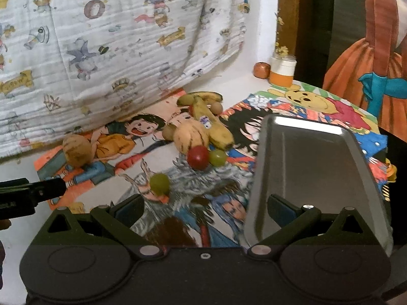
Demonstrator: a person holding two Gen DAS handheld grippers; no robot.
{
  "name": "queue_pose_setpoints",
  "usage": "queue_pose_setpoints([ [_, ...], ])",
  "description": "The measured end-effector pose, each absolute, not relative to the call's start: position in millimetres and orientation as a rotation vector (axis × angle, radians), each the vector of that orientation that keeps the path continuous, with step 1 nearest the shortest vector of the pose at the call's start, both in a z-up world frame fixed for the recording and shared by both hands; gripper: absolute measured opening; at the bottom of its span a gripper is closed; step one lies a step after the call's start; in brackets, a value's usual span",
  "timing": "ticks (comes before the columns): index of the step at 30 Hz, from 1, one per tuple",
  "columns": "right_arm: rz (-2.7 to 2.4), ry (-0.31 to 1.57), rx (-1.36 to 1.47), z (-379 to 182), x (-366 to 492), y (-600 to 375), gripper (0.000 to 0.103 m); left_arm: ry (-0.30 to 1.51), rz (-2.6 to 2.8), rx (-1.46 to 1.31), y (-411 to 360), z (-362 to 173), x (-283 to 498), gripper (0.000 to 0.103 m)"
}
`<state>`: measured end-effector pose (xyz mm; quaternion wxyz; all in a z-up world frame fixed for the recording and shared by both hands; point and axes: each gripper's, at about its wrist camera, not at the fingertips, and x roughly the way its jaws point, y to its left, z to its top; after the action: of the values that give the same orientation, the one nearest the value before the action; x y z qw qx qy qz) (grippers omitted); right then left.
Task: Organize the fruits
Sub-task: 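Grasp the striped round fruit with the left tool while the right tool grasps a green grape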
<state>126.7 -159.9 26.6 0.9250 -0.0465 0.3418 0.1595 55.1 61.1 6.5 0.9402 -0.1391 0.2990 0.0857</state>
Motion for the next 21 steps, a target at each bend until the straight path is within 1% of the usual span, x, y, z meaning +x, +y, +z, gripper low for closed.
queue_pose_setpoints([
  [10, 0.367, 0.692, -0.078, 21, 143, -141, 0.103, 0.618, 0.200, -0.242, 76, 9, 80, 0.103],
  [16, 0.399, 0.715, -0.063, 7, 149, -131, 0.103, 0.635, 0.191, -0.235, 83, 4, 97, 0.103],
  [21, 0.430, 0.699, -0.048, -2, 149, -124, 0.102, 0.651, 0.182, -0.234, 85, -3, 111, 0.103],
])
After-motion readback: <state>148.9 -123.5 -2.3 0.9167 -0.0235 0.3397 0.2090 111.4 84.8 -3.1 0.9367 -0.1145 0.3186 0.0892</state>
